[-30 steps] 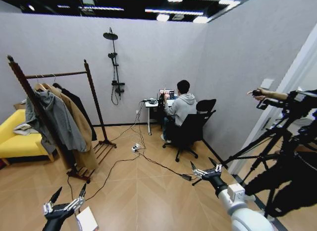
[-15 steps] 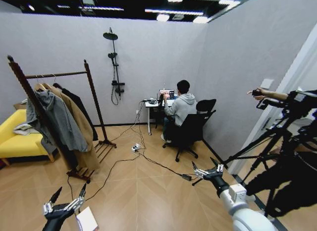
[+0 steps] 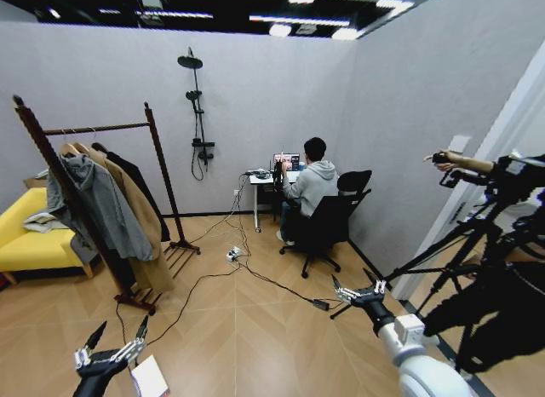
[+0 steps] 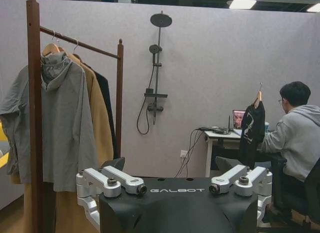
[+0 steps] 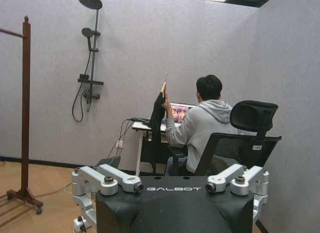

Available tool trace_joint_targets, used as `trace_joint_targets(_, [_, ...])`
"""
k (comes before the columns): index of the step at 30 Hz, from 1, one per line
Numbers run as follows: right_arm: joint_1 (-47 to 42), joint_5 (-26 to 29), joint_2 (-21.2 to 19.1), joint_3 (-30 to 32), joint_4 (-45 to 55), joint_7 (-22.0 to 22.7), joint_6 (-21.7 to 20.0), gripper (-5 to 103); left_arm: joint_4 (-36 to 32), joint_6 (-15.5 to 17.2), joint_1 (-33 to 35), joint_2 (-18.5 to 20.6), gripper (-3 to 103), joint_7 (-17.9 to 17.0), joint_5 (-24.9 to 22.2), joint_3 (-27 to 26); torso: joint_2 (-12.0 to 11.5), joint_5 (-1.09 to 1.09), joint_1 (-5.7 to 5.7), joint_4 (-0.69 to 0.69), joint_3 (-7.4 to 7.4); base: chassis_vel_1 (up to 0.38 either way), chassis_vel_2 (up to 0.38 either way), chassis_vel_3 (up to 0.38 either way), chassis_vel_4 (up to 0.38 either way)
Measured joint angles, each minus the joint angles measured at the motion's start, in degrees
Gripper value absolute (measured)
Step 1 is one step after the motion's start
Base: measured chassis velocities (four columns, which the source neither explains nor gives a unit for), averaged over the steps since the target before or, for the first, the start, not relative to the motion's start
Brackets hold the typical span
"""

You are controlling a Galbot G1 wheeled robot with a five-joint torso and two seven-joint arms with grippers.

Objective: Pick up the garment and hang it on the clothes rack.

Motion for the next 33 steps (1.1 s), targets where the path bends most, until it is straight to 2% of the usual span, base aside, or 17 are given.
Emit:
trace_joint_targets(6, [1.8,3.7,1.7,1.3,-0.6,-0.8,0.2,100,0.0,0.0,0.0,0.0,100,0.0,0.0,0.0,0.0,0.0,0.0,0.0,0.0,0.0,0.0,0.0,0.0])
trace_joint_targets(8, [3.4,5.5,2.6,2.7,-1.6,-3.3,-0.6,100,0.0,0.0,0.0,0.0,100,0.0,0.0,0.0,0.0,-0.01,0.0,0.0,0.0,0.0,0.0,0.0,0.0])
trace_joint_targets(18, [10.2,5.6,4.6,2.8,-6.1,-7.9,-3.4,100,0.0,0.0,0.0,0.0,100,0.0,0.0,0.0,0.0,0.0,-0.01,-0.01,0.0,-0.004,0.001,0.006,-0.004])
trace_joint_targets(21, [11.3,5.2,5.5,2.2,-6.3,-8.0,-4.1,100,0.0,0.0,0.0,0.0,100,0.0,0.0,0.0,0.0,0.0,-0.02,0.01,-0.01,-0.05,0.044,0.062,-0.066])
trace_joint_targets(23, [12.7,4.8,7.6,1.6,-4.9,-7.7,-6.4,100,0.0,0.0,0.0,0.0,100,0.0,0.0,0.0,0.0,0.0,-0.02,0.02,-0.01,-0.131,0.141,0.109,-0.114])
trace_joint_targets(33, [10.6,4.8,7.8,3.6,-0.3,-6.5,-8.6,100,0.0,0.0,0.0,0.0,100,0.0,0.0,0.0,0.0,0.0,0.01,0.01,0.0,-0.191,0.211,0.206,-0.205])
